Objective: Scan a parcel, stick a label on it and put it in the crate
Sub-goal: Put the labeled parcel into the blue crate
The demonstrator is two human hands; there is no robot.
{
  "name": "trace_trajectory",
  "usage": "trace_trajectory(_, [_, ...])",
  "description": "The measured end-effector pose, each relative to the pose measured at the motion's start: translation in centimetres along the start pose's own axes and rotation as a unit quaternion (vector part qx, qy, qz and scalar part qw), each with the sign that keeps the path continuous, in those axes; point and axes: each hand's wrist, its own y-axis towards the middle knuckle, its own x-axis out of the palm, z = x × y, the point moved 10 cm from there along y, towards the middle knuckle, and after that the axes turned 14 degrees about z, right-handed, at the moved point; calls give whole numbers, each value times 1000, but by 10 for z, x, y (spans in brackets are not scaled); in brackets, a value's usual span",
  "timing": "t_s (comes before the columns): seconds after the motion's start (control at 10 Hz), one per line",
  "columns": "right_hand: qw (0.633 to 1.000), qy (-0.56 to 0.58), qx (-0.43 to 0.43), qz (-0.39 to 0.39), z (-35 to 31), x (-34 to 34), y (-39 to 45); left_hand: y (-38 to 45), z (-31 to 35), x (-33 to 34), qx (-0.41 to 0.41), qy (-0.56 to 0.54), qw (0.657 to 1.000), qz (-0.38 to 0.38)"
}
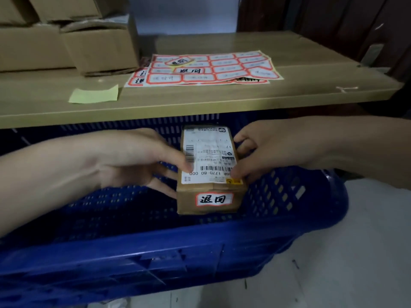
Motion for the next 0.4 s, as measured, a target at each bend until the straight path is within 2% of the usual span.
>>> trace_trajectory(0.2, [997, -49, 63, 4, 20, 6, 38, 16, -2, 19, -14, 55, 998, -25])
trace_trajectory(0.4, [984, -79, 157, -20, 53, 25, 68, 28, -11, 39, -23, 30, 999, -19])
